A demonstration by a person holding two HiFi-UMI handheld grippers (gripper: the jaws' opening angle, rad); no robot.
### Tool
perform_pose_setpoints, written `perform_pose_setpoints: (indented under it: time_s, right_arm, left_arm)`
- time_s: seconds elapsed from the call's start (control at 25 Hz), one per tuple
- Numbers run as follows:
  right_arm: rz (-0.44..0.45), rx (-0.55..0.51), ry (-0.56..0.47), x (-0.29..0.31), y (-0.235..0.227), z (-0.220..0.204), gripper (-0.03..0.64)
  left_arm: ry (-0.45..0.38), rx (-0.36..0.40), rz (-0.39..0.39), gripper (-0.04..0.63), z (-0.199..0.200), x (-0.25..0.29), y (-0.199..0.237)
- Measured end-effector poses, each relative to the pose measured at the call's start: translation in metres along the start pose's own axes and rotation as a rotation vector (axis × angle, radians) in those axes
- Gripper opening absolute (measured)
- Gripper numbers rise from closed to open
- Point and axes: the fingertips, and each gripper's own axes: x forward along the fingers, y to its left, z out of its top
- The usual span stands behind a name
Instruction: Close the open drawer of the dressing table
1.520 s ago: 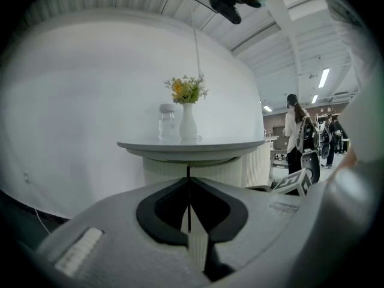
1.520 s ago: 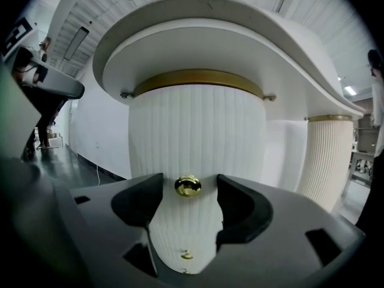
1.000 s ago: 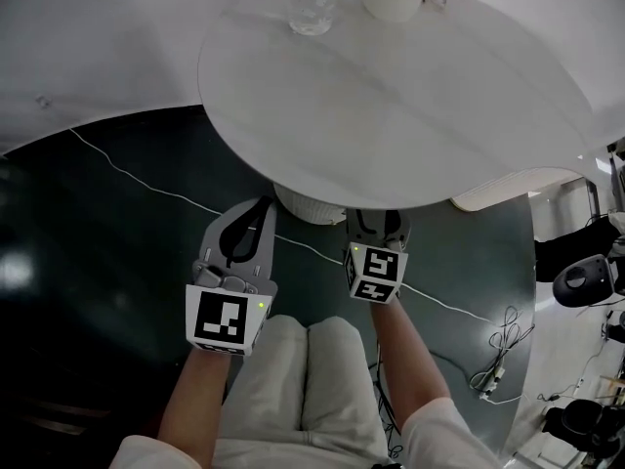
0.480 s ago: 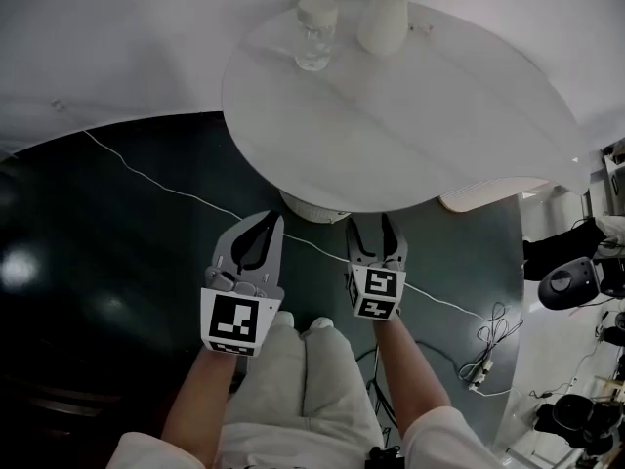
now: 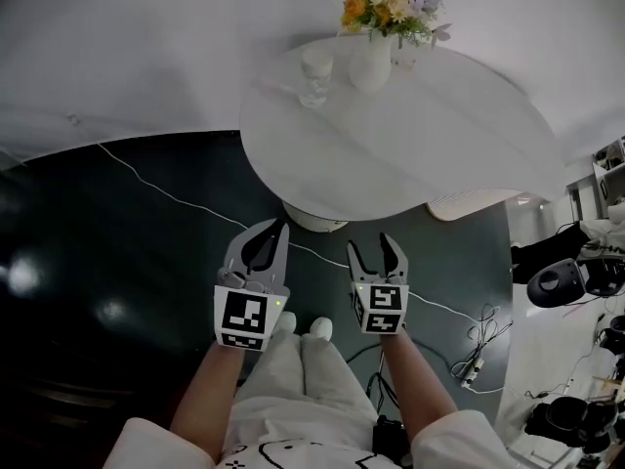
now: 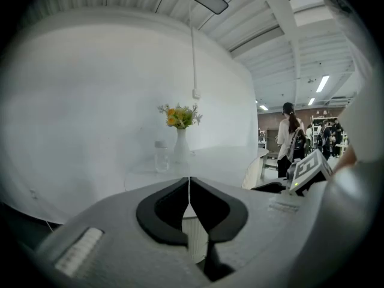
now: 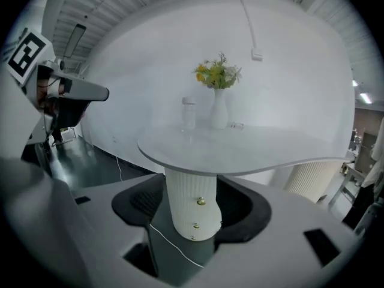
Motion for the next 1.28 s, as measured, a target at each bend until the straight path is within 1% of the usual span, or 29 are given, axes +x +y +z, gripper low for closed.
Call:
perform_pose_setpoints:
  time_s: [0.16, 0.32, 0.52, 0.72, 0.88, 1.16, 1.2, 1.28]
  right_arm:
    - [0.007, -0.013, 0.004, -0.027, 0.001, 0.025, 0.272]
    - [0.007, -0.007, -0.010, -0.049, -0.003, 0.051, 0.250]
    - [0.014, -0.011, -0.049, -0.070, -0.005, 0.087, 0.236]
    - [-0.005, 0.006, -0.091, -0.095, -0.013, 0.115, 0.213]
    - [-0.006, 0.025, -0.144, -0.120, -0.022, 0.139, 0.192]
    - [-0.017, -0.051, -0.233, -0.159, -0.032, 0.187, 0.120]
    - [-0.024, -0.050, -0.246, -0.164, -0.035, 0.193, 0.103]
    - [-0.037, -0.035, -0.271, -0.173, -0.042, 0.205, 0.026]
  left_arm:
    - [-0.019, -0.008, 0.014, 0.020, 0.026, -0.012, 0.006]
    - [-0.035, -0.023, 0.041, 0.020, 0.045, -0.022, 0.013]
    - [-0.062, 0.000, 0.027, 0.020, 0.074, -0.033, 0.010]
    - [-0.113, 0.016, 0.025, 0.020, 0.101, -0.043, 0.008]
    - [-0.163, 0.049, 0.008, 0.020, 0.125, -0.044, 0.000]
    - [-0.268, 0.112, -0.014, 0.020, 0.177, -0.052, -0.016]
    - [-0.279, 0.119, -0.016, 0.020, 0.183, -0.052, -0.019]
    - [-0.296, 0.130, -0.017, 0.020, 0.193, -0.053, -0.022]
